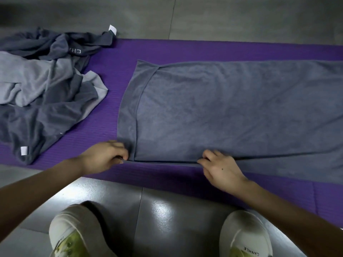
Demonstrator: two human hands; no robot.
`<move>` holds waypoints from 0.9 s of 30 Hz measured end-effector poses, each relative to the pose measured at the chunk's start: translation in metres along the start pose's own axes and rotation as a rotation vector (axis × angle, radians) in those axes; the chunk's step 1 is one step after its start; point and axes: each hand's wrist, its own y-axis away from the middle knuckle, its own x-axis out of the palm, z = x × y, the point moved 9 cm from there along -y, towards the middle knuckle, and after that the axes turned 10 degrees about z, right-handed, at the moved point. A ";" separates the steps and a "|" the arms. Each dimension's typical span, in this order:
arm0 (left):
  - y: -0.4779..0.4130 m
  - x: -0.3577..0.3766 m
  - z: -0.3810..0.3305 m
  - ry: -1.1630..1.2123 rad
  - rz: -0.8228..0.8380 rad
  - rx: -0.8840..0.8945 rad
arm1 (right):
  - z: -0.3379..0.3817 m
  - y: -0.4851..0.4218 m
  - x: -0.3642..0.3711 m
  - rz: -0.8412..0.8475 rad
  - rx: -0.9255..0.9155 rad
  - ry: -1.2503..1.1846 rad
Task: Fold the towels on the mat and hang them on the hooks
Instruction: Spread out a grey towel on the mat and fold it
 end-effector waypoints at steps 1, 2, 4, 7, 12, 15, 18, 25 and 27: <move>-0.002 0.006 -0.005 -0.064 0.032 0.027 | 0.004 0.003 0.005 0.040 -0.029 -0.002; -0.005 0.014 -0.011 -0.130 0.097 0.033 | 0.007 0.006 0.011 0.091 -0.063 0.001; -0.010 0.038 -0.017 -0.256 0.355 -0.018 | 0.011 0.011 0.020 0.220 -0.114 -0.019; -0.022 0.032 -0.023 -0.128 0.438 -0.062 | 0.006 0.009 0.020 0.397 -0.088 -0.163; -0.058 -0.050 0.006 -0.096 -0.051 -0.290 | -0.023 -0.032 -0.012 0.160 0.084 -0.322; -0.074 -0.078 0.036 0.009 -0.296 -0.473 | -0.042 -0.063 -0.030 -0.055 0.167 -0.150; -0.085 -0.086 0.061 0.096 -0.421 -0.582 | -0.067 -0.089 -0.027 -0.071 0.264 0.034; -0.109 -0.086 0.080 0.040 -0.397 -0.677 | -0.096 -0.098 0.021 0.119 0.400 0.086; -0.117 -0.091 0.074 -0.058 -0.361 -0.637 | -0.096 -0.098 0.019 0.108 0.393 0.085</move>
